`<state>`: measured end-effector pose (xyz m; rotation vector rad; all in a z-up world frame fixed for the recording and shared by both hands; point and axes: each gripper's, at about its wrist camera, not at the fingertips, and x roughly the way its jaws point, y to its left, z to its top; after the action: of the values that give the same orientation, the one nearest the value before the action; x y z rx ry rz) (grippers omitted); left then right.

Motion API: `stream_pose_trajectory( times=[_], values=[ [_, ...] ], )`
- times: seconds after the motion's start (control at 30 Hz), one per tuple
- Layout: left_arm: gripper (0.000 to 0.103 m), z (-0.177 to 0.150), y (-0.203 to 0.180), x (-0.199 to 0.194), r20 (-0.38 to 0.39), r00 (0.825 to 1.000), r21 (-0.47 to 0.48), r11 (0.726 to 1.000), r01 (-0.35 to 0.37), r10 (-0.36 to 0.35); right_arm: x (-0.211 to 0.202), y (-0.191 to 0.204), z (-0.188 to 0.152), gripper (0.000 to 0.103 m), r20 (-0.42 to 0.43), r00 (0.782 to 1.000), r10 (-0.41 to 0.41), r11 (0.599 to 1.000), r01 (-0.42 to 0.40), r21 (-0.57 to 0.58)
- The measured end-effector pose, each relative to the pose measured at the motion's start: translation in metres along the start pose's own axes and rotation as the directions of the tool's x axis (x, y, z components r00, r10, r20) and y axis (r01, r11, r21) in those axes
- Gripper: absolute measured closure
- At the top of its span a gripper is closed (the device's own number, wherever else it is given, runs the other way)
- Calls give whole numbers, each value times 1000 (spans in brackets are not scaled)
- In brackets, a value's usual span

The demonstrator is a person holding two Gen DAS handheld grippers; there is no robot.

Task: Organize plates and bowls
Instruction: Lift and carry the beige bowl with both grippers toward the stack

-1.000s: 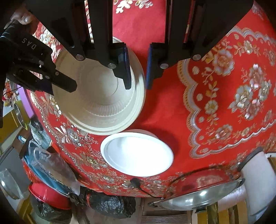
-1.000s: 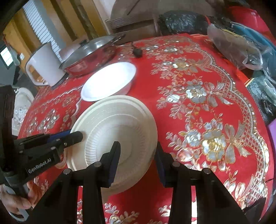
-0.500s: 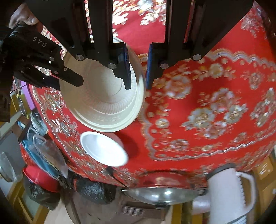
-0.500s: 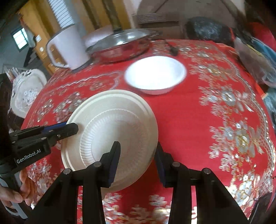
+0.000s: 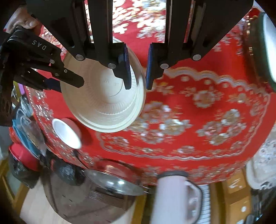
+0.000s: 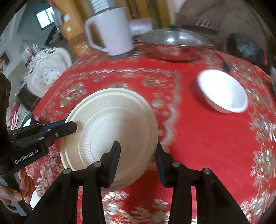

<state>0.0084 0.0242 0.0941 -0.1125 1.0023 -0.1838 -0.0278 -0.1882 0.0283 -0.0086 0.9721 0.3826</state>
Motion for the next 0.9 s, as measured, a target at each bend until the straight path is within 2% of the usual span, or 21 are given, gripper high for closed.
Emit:
stream_pose_trajectory(
  times=[0.43, 0.9],
  values=[
    [87, -18, 90, -56, 80, 992, -120, 989, -83, 93, 24, 99, 21, 63, -19, 998, 68, 983, -70, -171],
    [87, -42, 164, -110, 140, 970, -248, 955, -163, 201, 32, 190, 39, 61, -18, 989, 148, 939, -146, -311]
  ],
)
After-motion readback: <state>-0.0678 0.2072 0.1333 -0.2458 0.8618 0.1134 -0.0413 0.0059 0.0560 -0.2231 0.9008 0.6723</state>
